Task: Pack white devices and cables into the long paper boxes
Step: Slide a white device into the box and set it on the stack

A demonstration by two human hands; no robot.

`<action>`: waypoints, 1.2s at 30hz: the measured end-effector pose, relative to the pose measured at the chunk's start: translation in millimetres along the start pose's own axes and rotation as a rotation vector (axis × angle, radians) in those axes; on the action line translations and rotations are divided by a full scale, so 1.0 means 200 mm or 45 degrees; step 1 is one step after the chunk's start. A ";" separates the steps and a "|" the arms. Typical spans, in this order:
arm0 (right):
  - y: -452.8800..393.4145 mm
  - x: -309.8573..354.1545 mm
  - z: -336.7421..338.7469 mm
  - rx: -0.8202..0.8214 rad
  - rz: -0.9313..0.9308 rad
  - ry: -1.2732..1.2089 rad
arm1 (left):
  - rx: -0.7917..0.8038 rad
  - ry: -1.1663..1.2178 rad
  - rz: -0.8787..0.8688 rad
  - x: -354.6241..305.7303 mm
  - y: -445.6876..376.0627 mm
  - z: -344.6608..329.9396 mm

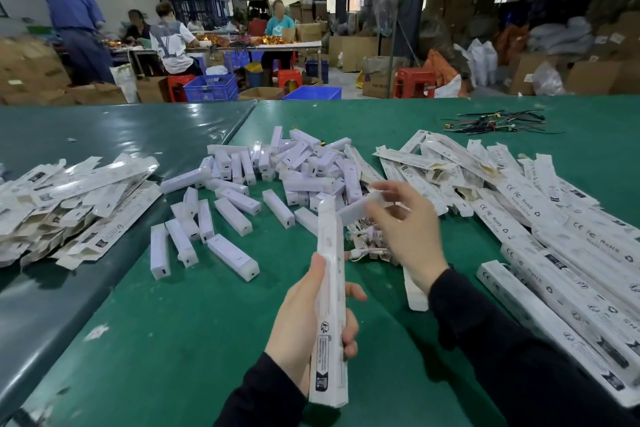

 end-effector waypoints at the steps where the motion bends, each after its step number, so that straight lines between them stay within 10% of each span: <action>1: 0.02 0.04 0.06 -0.088 -0.027 -0.131 | 0.037 -0.041 -0.006 0.00 0.00 0.00; 14: 0.25 0.24 0.43 -0.628 -0.131 -0.631 | 0.525 -0.242 -0.062 0.03 0.04 -0.16; 36: 0.32 0.17 0.32 -0.571 -0.230 -0.623 | 0.625 -0.372 -0.105 0.05 0.06 -0.19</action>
Point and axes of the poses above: each hand's wrist, its own y-axis away from the middle knuckle, its own z-axis out of the back of the hand, x = y × z, the point moved 3 cm from there along -y, towards the middle knuckle, and after that the axes turned 15 degrees about -y, right-handed, at the moved point
